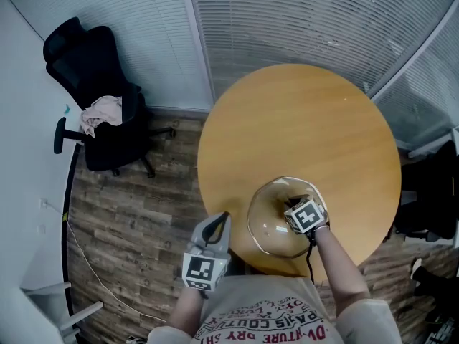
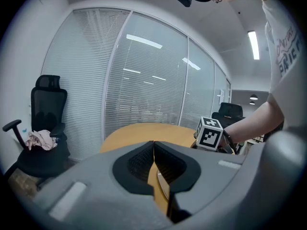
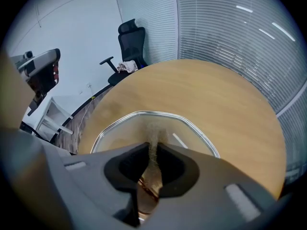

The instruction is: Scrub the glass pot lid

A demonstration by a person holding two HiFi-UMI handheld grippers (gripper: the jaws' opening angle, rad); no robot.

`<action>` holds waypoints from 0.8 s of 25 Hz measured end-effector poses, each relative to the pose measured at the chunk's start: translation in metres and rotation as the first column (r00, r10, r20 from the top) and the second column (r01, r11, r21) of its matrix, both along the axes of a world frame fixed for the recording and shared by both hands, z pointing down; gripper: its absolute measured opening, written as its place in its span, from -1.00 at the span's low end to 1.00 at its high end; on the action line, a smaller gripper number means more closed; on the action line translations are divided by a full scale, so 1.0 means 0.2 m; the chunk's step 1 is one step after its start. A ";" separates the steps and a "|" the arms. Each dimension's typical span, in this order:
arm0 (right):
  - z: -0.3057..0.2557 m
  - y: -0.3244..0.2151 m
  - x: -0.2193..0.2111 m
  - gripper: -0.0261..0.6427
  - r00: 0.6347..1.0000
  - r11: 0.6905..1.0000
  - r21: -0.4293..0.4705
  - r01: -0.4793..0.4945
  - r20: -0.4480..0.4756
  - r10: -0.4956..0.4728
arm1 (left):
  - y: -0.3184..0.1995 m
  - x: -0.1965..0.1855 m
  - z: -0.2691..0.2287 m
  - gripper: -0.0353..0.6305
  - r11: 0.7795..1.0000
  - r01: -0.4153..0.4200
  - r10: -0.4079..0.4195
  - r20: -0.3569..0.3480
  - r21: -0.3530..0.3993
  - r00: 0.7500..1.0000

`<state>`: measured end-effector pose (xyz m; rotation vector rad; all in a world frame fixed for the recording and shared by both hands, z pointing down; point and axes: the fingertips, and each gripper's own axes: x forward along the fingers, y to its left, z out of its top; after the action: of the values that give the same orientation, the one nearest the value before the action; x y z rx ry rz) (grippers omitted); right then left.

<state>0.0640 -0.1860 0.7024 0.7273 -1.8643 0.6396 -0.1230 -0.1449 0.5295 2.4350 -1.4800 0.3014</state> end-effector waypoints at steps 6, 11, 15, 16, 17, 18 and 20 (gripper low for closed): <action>0.00 0.02 -0.10 -0.76 0.996 0.995 -0.044 0.086 -0.024 -0.087 | 0.00 -0.04 0.01 -0.87 1.000 0.012 -0.012 0.007 -0.013 1.000; 0.01 0.02 -0.18 -0.76 0.990 0.991 -0.037 0.132 -0.042 -0.134 | 0.03 -0.05 0.02 -0.87 0.999 0.021 -0.021 -0.003 -0.025 1.000; -0.01 0.03 -0.22 -0.76 0.973 0.978 -0.006 0.207 -0.105 -0.207 | 0.06 -0.06 0.02 -0.87 0.999 0.023 -0.023 0.003 -0.025 1.000; 0.00 0.04 -0.23 -0.76 0.966 0.973 -0.003 0.229 -0.122 -0.228 | 0.06 -0.07 0.02 -0.87 0.999 0.026 -0.026 0.005 -0.024 1.000; 0.00 0.05 -0.24 -0.76 0.959 0.968 0.001 0.251 -0.135 -0.249 | 0.06 -0.07 0.02 -0.87 0.999 0.030 -0.030 0.005 -0.024 1.000; 0.01 0.06 -0.25 -0.76 0.952 0.963 0.004 0.271 -0.147 -0.267 | 0.07 -0.08 0.02 -0.87 0.999 0.032 -0.032 0.004 -0.025 0.999; 0.01 0.09 -0.27 -0.76 0.940 0.953 0.009 0.304 -0.164 -0.299 | 0.08 -0.08 0.02 -0.87 0.999 0.035 -0.035 0.003 -0.026 0.999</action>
<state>0.0098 -0.1676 0.7045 0.4843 -1.7914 0.3414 -0.1389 -0.1280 0.5336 2.3870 -1.5083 0.3141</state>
